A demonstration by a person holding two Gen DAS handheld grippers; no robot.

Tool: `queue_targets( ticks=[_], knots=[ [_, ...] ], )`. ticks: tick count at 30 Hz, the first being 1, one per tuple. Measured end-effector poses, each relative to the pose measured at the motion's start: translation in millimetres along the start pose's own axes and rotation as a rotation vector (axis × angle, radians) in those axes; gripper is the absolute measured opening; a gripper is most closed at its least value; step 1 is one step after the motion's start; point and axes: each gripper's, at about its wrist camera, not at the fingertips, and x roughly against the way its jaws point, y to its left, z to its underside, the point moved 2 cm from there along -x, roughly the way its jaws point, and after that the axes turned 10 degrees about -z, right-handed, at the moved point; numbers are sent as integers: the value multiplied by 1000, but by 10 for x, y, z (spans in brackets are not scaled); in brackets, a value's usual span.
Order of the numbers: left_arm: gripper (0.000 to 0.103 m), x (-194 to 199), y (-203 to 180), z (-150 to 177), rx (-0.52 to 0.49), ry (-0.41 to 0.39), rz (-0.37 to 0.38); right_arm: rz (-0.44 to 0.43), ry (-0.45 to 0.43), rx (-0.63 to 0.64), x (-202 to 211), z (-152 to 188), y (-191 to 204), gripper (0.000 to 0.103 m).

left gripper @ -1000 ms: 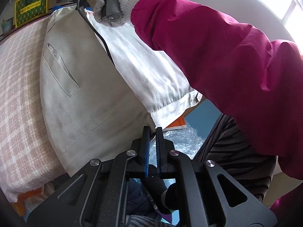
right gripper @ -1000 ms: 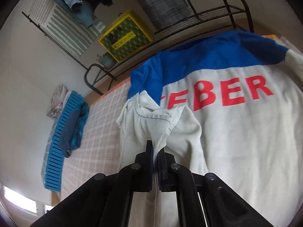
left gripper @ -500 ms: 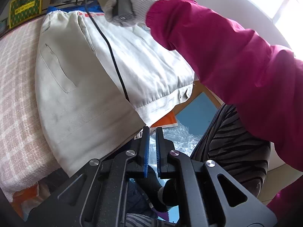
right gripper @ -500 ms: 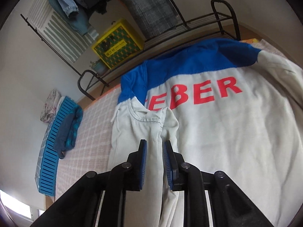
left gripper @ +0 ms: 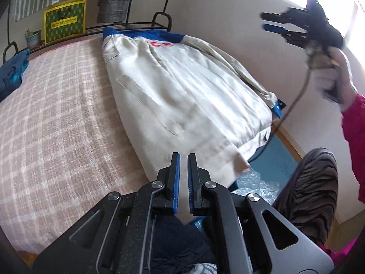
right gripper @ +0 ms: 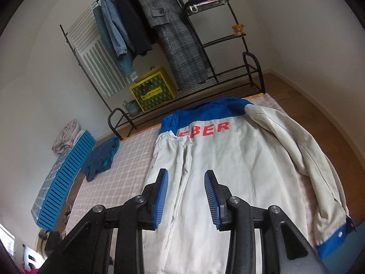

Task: Fold large clothes
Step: 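Grasp the blue cuff of the other sleeve with the right tool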

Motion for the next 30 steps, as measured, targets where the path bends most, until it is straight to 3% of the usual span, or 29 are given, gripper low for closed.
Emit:
queue_targets(
  ticks=[3, 6, 8, 12, 16, 21, 23, 30],
  knots=[
    [4, -314, 63, 24, 5, 64, 20, 48, 2, -2, 314, 202, -69, 36],
    [4, -580, -34, 160, -67, 105, -18, 109, -10, -26, 589, 333, -255, 37],
    [4, -581, -45, 177, -82, 70, -20, 134, -25, -76, 740, 381, -462, 41],
    [4, -502, -85, 97, -77, 105, -25, 199, -55, -153, 984, 469, -877, 44],
    [4, -214, -187, -101, -61, 33, -3, 283, -75, -197, 1145, 585, -1289, 52],
    [6, 0, -356, -383, -72, -28, 41, 345, -76, -340, 1241, 851, -1930, 53],
    [13, 16, -415, -486, -73, -36, 61, 369, -67, -398, 1246, 984, -2167, 54],
    [14, -74, -525, -781, -51, -40, 99, 411, -117, -607, 1257, 1290, -2946, 59]
  ],
)
